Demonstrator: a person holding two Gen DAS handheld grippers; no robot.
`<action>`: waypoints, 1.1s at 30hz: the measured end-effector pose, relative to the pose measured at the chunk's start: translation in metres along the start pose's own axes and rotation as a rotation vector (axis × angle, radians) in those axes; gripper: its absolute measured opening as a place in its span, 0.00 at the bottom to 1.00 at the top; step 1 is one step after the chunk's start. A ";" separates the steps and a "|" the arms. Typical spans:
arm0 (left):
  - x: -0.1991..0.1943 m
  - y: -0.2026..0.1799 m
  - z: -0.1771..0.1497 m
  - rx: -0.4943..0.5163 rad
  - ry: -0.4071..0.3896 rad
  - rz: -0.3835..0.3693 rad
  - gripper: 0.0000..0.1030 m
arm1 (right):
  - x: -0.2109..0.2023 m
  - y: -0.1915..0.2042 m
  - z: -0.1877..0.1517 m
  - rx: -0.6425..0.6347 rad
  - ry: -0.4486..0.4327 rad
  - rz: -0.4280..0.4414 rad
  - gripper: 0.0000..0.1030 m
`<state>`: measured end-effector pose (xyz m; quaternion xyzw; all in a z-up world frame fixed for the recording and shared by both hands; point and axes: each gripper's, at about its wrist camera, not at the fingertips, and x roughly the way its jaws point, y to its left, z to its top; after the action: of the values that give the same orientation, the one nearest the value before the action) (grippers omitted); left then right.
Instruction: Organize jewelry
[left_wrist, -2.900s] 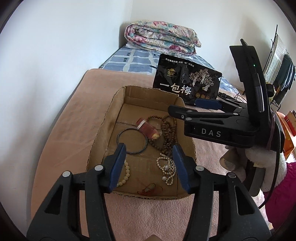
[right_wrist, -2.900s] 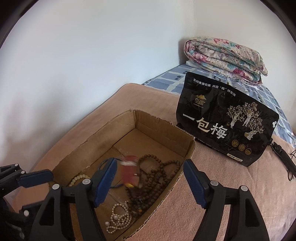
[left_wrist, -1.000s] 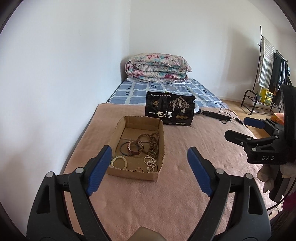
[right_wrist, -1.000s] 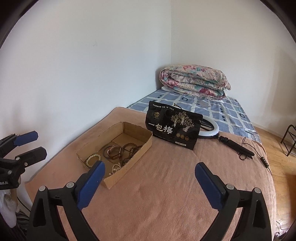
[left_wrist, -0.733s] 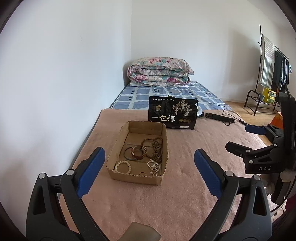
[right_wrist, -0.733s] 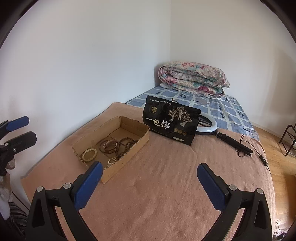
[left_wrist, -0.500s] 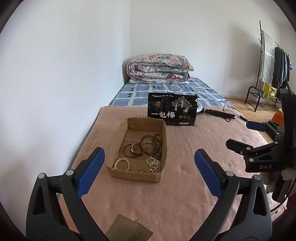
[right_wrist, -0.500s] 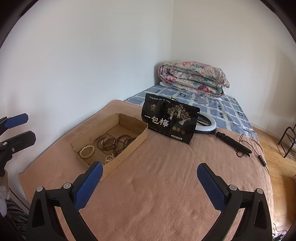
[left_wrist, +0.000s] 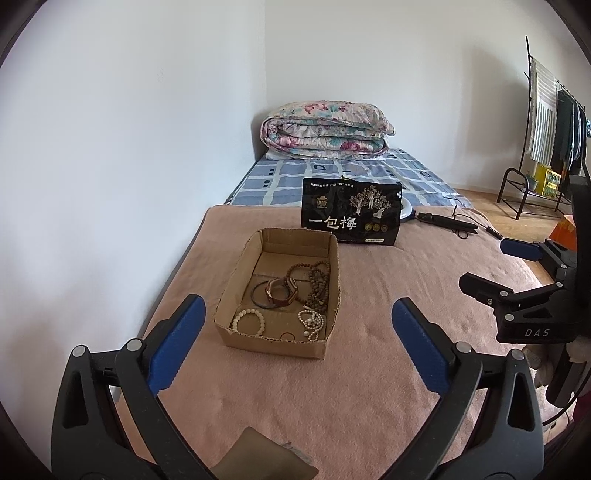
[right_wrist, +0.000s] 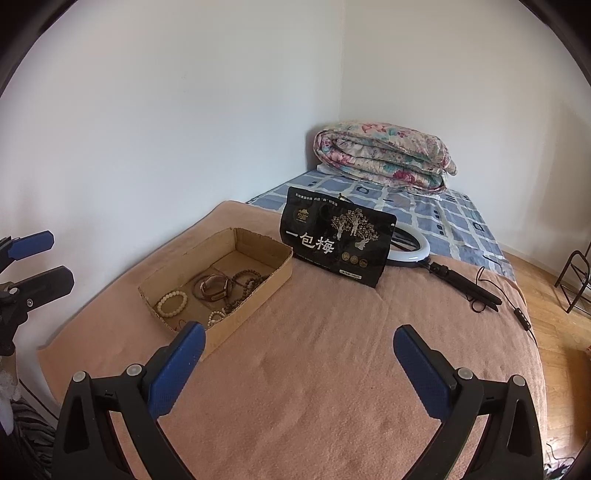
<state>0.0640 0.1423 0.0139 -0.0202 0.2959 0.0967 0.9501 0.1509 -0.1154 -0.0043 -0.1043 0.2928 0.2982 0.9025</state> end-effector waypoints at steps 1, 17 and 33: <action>0.000 0.000 0.000 0.000 -0.001 0.000 1.00 | 0.000 0.000 0.000 0.000 -0.001 0.000 1.00; -0.001 -0.002 0.001 0.002 -0.002 0.002 1.00 | 0.000 0.002 0.001 -0.014 0.004 -0.003 1.00; -0.001 0.002 0.004 0.011 -0.011 0.012 1.00 | 0.000 0.003 0.001 -0.016 0.006 -0.003 1.00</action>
<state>0.0654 0.1443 0.0178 -0.0128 0.2913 0.1009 0.9512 0.1495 -0.1131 -0.0037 -0.1125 0.2929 0.2989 0.9012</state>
